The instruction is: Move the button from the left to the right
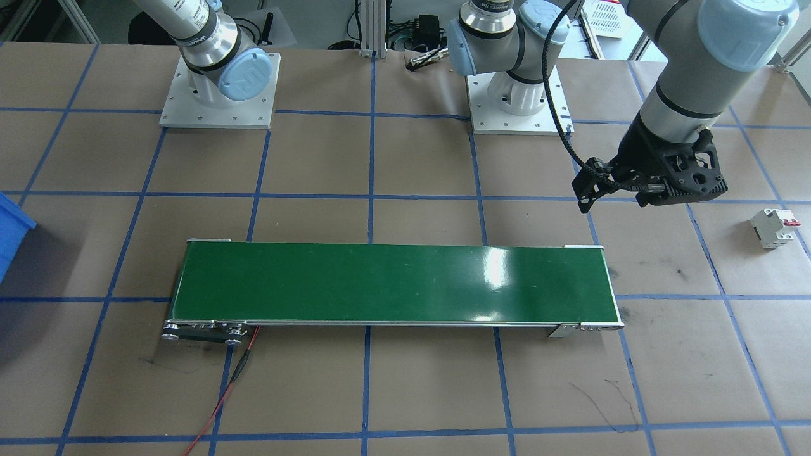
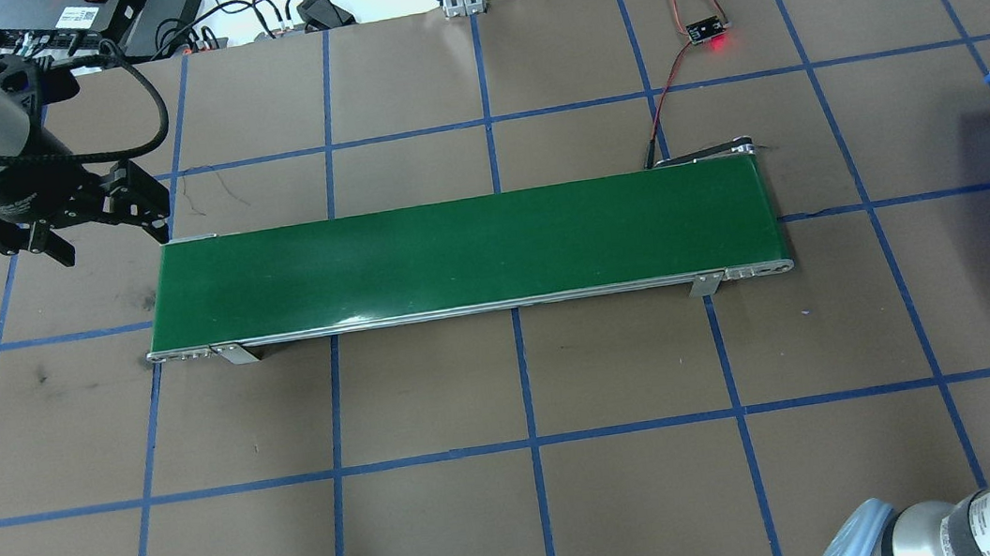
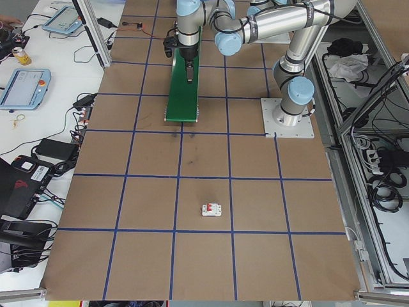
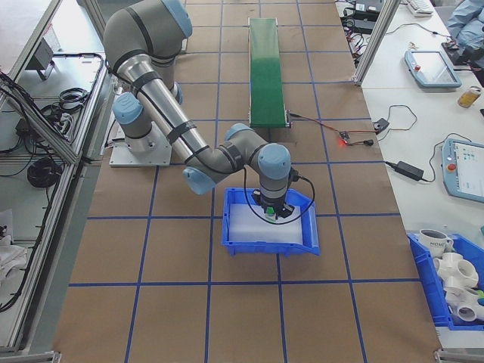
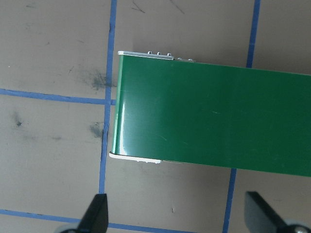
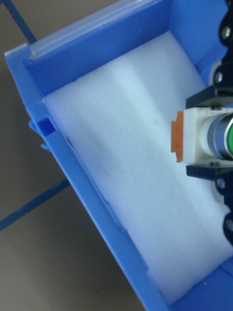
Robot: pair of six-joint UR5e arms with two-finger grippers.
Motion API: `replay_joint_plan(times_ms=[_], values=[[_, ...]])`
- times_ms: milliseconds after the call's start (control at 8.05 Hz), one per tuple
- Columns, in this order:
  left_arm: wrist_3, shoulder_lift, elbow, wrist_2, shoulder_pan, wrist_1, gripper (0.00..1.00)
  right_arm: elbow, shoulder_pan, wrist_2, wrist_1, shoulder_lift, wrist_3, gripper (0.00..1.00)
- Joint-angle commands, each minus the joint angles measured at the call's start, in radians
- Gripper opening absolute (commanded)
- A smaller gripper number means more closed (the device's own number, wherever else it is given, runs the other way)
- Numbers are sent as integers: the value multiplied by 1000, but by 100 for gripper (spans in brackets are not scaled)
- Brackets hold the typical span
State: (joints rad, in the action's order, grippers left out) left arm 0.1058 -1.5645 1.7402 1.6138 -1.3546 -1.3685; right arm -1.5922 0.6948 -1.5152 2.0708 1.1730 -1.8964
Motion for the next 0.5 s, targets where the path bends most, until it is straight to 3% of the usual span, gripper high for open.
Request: replay_joint_plan(times_ms=[0, 124, 248, 373], values=[[-12, 0, 1, -2, -1, -3, 100, -17, -17, -20, 31, -81, -66, 1], [-12, 0, 1, 0, -1, -3, 100, -25, -17, -39, 35, -91, -67, 6], [-11, 1, 1, 1, -1, -3, 100, -25, -17, -39, 38, -84, -67, 30], [-12, 1, -1, 1, -1, -3, 100, -25, -17, -24, 37, -84, -64, 80]])
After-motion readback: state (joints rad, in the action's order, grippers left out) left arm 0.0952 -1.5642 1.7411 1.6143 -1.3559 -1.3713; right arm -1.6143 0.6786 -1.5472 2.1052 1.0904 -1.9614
